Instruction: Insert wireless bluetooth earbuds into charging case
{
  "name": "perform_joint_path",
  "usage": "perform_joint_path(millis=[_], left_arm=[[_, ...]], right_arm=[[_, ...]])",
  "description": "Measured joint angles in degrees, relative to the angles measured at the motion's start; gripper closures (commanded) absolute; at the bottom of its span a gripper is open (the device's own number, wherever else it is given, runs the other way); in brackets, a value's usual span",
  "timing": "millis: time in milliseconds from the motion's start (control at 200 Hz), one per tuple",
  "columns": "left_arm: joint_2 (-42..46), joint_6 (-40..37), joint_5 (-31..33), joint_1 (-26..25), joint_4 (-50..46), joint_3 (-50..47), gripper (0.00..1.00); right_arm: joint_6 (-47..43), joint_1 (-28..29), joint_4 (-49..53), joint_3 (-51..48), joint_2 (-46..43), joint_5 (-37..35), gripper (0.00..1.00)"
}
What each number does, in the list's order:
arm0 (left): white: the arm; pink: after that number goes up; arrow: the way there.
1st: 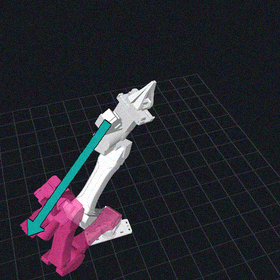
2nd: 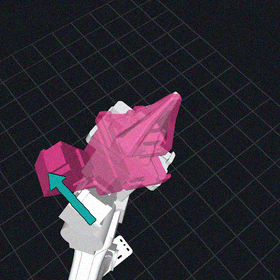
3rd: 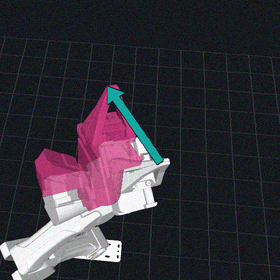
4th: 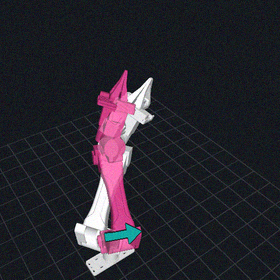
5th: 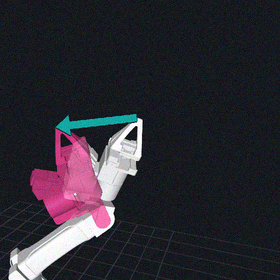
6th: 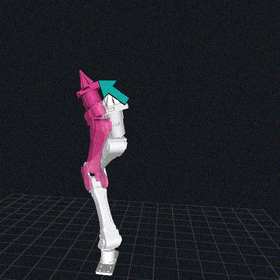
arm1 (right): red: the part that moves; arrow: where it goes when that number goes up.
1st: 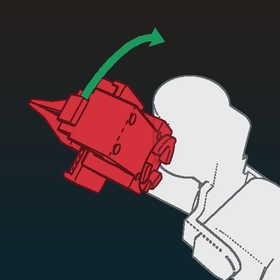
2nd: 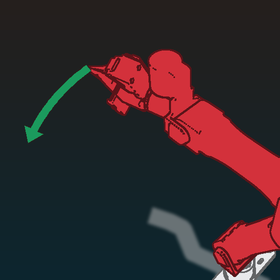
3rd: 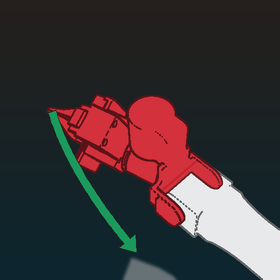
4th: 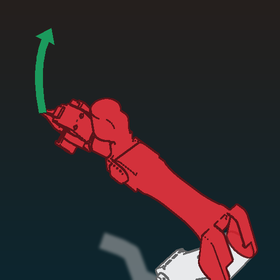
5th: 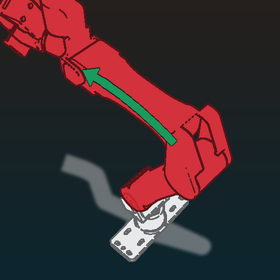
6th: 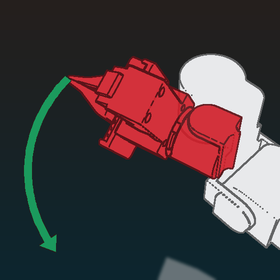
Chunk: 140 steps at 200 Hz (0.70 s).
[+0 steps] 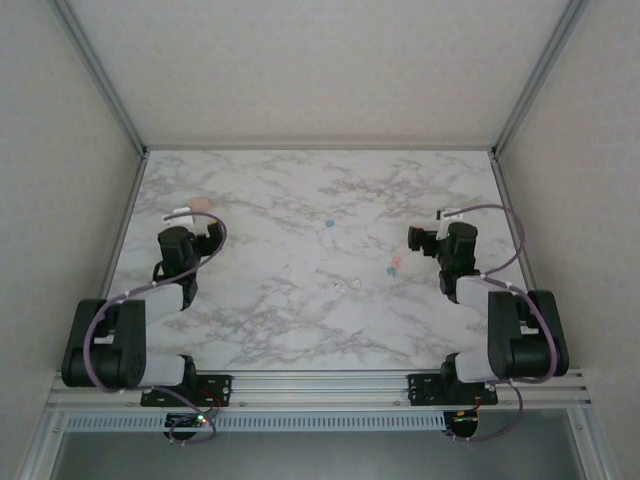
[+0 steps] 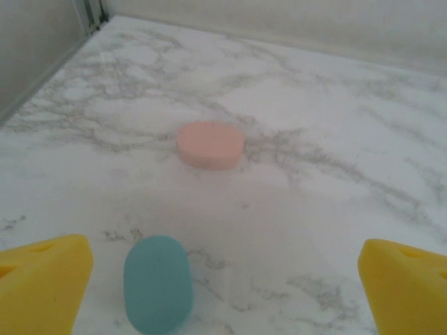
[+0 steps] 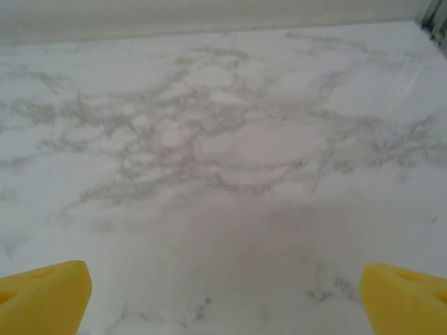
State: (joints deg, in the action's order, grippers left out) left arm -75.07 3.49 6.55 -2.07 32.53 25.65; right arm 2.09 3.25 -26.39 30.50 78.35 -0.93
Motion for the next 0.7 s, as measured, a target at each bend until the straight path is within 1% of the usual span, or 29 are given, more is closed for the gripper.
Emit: perform_joint_path(millis=[95, 200, 300, 415, 511, 531, 586, 701], left_arm=[[2.91, 1.99, -0.13, 0.31, -7.26, 4.02, 0.07], [4.28, 3.89, -0.37, 0.44, -14.78, 8.79, 0.08], [3.98, 5.55, -0.5, 0.92, -22.03, 13.42, 0.13], [0.04, 7.5, -1.49, 2.34, -33.16, 22.67, 0.21], [-4.11, 8.44, -3.37, 3.34, -40.87, 29.77, 0.22], [-4.5, 8.46, -3.58, 3.39, -41.55, 30.38, 0.22], [-6.8, 8.59, -4.87, 3.48, -45.57, 33.75, 0.23], [-12.28, 8.55, -7.04, 3.85, -53.42, 40.04, 0.24]], right_arm=[[2.36, 0.0, 6.78, 4.13, -3.04, 1.11, 0.01], [7.5, 0.0, 16.11, 8.98, -4.92, 1.49, 0.01], [10.08, -0.22, 22.62, 12.94, -4.68, 4.37, 0.01], [11.96, -0.26, 28.04, 16.17, -3.87, 13.53, 0.01], [12.68, 0.07, 30.45, 17.46, -3.54, 21.42, 0.02], [12.7, 0.07, 30.53, 17.53, -3.54, 21.7, 0.02], [12.83, 0.55, 31.52, 18.34, -3.17, 25.27, 0.03], [12.57, 1.92, 34.25, 21.07, -1.53, 29.05, 0.08]])
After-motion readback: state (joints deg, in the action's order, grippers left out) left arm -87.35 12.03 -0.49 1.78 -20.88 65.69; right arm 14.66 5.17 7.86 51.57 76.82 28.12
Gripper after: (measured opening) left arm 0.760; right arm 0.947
